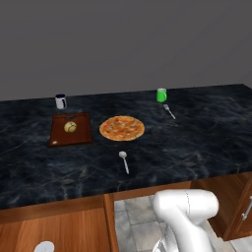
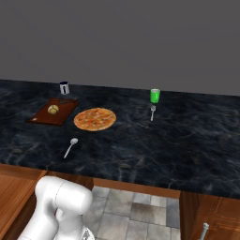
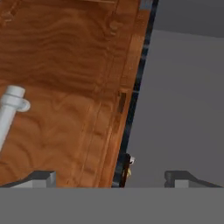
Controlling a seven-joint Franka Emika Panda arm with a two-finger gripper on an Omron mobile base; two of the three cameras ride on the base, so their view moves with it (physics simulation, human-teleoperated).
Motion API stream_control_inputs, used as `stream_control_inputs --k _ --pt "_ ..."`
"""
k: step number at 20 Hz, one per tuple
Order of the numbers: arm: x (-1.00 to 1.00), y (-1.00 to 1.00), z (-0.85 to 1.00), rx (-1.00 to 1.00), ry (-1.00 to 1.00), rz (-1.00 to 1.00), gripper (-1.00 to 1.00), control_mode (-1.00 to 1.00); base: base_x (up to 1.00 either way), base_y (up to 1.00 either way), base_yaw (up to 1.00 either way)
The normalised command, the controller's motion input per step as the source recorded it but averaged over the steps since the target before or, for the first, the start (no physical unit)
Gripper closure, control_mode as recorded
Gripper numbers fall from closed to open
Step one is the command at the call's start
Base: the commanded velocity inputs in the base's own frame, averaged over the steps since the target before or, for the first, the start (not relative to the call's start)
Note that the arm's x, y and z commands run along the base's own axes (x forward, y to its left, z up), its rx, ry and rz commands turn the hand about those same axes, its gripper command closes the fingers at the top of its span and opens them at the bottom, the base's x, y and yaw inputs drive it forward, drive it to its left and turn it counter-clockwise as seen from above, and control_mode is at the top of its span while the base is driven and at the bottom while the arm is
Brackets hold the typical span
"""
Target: Take the pizza cutter from the drawer on the left and place it on the dining counter for cutting.
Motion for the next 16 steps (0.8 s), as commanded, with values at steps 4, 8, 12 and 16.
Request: stream_control_inputs --k 4,8,12,16 --pt "-0.09 -0.01 1.00 0.13 -0.08 -0.01 -1.00 -1.00 0.00 0.00 0.00" --pt "0.16 -0.23 1.00 0.20 0.00 -0.07 -1.00 -1.00 0.00 0.00 0.00" --pt "0.59 -0.34 1.00 0.26 0.00 -0.06 -1.00 -1.00 0.00 0.00 0.00" --pt "0.85 -0.47 1.00 0.32 0.00 -0.03 -1.00 -1.00 0.00 0.00 0.00"
